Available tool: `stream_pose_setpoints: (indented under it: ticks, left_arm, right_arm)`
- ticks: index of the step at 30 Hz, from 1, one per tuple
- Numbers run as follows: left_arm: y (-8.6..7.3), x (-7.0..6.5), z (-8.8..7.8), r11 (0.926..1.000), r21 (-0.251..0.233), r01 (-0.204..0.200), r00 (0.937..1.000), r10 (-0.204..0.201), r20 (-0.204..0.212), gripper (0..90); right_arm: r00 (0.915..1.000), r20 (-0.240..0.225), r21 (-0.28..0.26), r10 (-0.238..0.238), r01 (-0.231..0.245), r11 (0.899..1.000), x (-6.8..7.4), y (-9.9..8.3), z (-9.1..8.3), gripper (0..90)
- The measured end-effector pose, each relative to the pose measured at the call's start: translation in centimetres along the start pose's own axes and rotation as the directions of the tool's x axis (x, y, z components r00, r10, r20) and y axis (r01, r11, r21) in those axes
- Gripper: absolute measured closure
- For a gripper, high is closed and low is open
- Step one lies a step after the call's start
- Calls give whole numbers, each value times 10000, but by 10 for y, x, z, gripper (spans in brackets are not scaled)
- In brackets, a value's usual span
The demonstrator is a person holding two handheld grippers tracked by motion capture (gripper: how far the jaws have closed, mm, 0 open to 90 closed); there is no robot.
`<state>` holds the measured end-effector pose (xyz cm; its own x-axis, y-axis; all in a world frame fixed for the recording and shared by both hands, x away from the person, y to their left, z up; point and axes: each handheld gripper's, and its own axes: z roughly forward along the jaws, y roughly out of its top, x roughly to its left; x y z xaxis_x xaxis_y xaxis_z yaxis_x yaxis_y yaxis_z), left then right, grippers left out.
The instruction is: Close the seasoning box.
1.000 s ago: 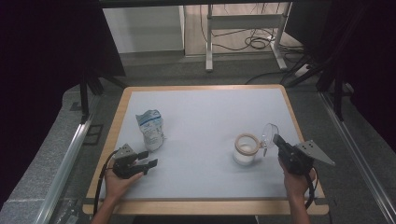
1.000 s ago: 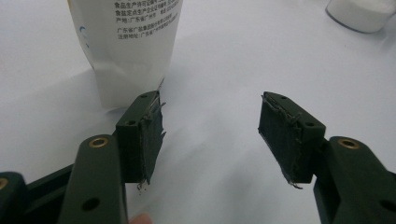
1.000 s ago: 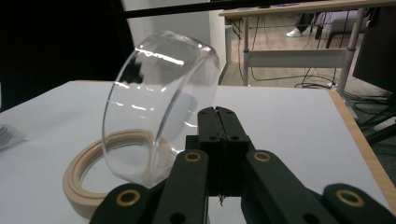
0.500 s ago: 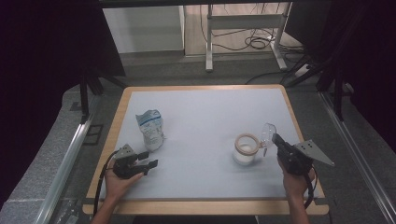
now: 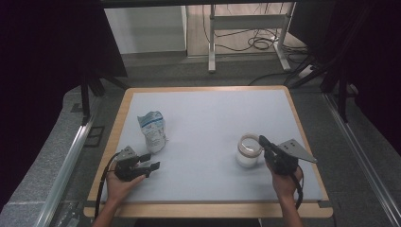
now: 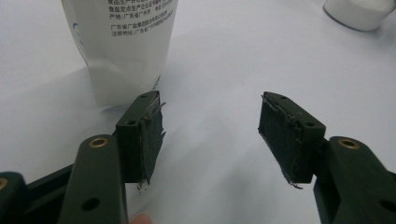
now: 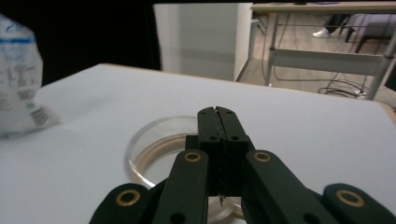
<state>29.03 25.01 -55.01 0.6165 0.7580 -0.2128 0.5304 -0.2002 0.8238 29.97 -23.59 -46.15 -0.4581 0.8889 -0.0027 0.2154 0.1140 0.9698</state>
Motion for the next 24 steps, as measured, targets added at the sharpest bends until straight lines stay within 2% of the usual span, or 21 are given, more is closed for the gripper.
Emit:
stream_pose_setpoints:
  ticks: [2, 5, 17, 24]
  left_arm:
    - [0, 0, 0, 10000, -1, 0, 10000, 0, 15, 396]
    - [0, 0, 0, 10000, 3, -10, 10000, 10, 23, 396]
    - [0, 1, 0, 10000, 31, 54, 10000, -54, 41, 396]
    - [0, 0, 0, 10000, 22, 66, 10000, -66, 71, 396]
  right_arm:
    - [9994, -162, 194, -314, 317, 9993, 9, -1, 6, 900]
    - [9976, -431, 442, -541, 560, 9975, 16, -2, 11, 900]
    - [9962, -793, 474, -368, 407, 9980, 17, -3, 11, 899]
    - [9949, -983, 411, -212, 253, 9988, 12, -3, 4, 893]
